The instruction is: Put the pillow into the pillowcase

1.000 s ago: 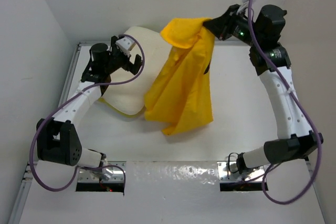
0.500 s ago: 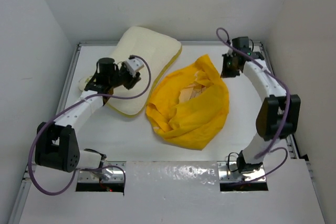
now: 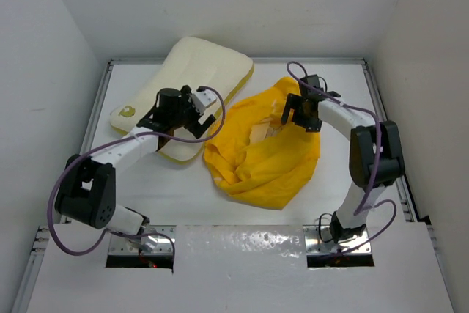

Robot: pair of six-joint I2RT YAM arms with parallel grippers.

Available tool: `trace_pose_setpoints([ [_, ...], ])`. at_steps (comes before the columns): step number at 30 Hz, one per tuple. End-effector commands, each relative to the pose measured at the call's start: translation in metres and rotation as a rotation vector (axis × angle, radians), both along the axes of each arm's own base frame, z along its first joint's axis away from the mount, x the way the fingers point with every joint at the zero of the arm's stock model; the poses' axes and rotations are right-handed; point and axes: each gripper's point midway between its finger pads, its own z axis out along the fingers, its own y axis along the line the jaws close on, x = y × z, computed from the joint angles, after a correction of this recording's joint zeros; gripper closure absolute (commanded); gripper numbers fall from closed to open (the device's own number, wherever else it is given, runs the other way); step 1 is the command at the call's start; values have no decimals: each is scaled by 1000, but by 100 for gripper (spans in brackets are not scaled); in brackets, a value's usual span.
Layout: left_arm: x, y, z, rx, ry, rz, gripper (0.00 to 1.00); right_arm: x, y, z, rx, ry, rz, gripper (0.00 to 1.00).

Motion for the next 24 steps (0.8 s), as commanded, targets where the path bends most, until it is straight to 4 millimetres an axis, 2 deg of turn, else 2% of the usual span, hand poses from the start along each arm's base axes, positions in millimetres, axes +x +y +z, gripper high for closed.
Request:
trace_pose_setpoints([
  [1,17,42,-9,219,-62,123,0,18,-1,-19,24,-17,-146,13],
  [2,6,54,-32,348,-33,65,0,18,0,-26,33,2,-147,17],
  [3,-1,68,-50,436,-4,71,0,15,2,-42,30,47,-152,25],
  [4,-5,80,-62,511,-3,73,0,15,-1,-46,29,64,-160,56],
  [5,-20,96,-86,604,20,47,0,20,-4,-45,17,59,-157,76],
  [6,-15,106,-83,646,-24,91,0,20,-10,-44,4,64,-163,93],
  [7,-22,118,-90,655,-7,105,2,25,-25,-36,-7,38,-182,100],
  [8,-20,122,-83,624,-18,124,9,28,-34,-30,-26,12,-130,100],
  [9,-21,125,-82,593,-1,133,19,41,-38,-19,-20,-53,-76,100],
  [10,-20,131,-80,542,14,140,33,53,-40,0,34,-103,20,100],
  [11,-15,134,-72,512,11,167,38,61,-47,10,-37,-140,200,100],
  [12,-24,130,-76,481,59,135,40,58,-54,15,-85,-101,278,100],
  [13,-23,134,-73,459,68,144,40,81,-58,36,-152,-149,359,100],
  [14,-23,132,-64,428,68,151,36,90,-66,42,-250,-159,484,100],
  [15,-24,126,-61,390,68,127,31,100,-66,50,-274,-173,514,100],
  [16,-23,121,-56,369,60,109,22,128,-57,82,-293,-266,528,100],
  [17,-24,116,-48,352,40,84,18,141,-36,74,-229,-280,566,100],
  [18,-26,104,-44,308,24,31,16,155,-7,86,-181,-339,606,100],
  [19,-26,98,-39,277,12,14,12,172,20,110,-138,-428,639,100],
  [20,-25,92,-29,244,-14,1,8,176,47,99,-85,-435,683,98],
  [21,-25,82,-22,201,-32,-28,6,174,94,104,-52,-489,771,60],
  [22,-24,77,-16,171,-39,-36,1,173,111,102,-58,-504,798,27],
  [23,-21,73,-5,133,-47,-28,0,170,123,100,-64,-507,798,11],
  [24,-19,68,3,105,-59,-36,0,174,129,109,-104,-547,759,1],
])
